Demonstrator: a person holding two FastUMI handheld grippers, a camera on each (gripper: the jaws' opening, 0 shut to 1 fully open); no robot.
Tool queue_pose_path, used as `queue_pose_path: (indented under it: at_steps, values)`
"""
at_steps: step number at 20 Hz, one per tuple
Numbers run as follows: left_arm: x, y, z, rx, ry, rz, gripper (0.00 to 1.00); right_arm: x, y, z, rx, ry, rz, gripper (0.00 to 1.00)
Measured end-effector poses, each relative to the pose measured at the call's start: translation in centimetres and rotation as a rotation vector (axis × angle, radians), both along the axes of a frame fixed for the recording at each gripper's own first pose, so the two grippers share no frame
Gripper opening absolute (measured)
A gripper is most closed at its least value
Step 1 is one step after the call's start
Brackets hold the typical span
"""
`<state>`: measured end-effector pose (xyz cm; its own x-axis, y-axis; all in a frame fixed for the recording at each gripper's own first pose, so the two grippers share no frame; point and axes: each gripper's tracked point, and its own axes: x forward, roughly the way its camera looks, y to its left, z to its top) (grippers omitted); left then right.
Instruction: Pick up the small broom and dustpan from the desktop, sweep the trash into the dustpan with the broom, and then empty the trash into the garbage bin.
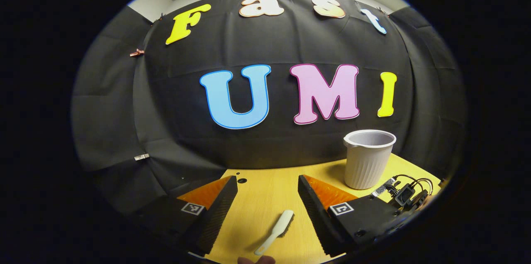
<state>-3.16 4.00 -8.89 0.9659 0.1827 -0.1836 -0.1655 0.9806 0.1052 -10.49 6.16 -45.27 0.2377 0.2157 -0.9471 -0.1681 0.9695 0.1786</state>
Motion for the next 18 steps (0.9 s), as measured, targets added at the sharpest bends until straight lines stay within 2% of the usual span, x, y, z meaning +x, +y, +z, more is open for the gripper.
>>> queue_pose_path:
  at_steps: [6, 7, 9, 12, 13, 14, 17, 18]
  values:
    - [1.0, 0.0, -1.4, -0.009, 0.03, 0.017, 0.96, 0.2, -0.1, -0.1, 0.017, -0.013, -0.013, 0.5]
    - [1.3, 0.0, -2.0, -0.018, 0.043, 0.017, 0.96, 0.3, -0.2, 0.0, 0.027, -0.022, -0.008, 0.42]
    - [1.7, 0.2, -3.3, -0.038, 0.072, 0.021, 0.94, 0.1, -0.5, -0.3, 0.029, -0.012, 0.022, 0.37]
    - [2.3, 0.6, -5.4, -0.047, 0.112, 0.016, 0.94, 0.3, -1.3, 0.0, 0.027, -0.025, 0.03, 0.36]
    - [2.6, 0.7, -6.3, -0.04, 0.133, 0.009, 0.94, 0.3, -1.8, 0.4, 0.029, -0.028, 0.019, 0.32]
    - [2.8, 0.7, -7.6, -0.033, 0.165, -0.002, 0.94, 0.3, -2.0, 1.0, 0.04, -0.037, 0.015, 0.36]
    - [2.9, 1.3, -11.6, -0.022, 0.273, -0.034, 0.94, 0.6, -3.6, 2.8, 0.029, -0.082, 0.044, 0.36]
    - [2.9, 1.2, -13.1, -0.029, 0.313, -0.052, 0.94, 0.6, -4.2, 3.3, 0.024, -0.096, 0.055, 0.41]
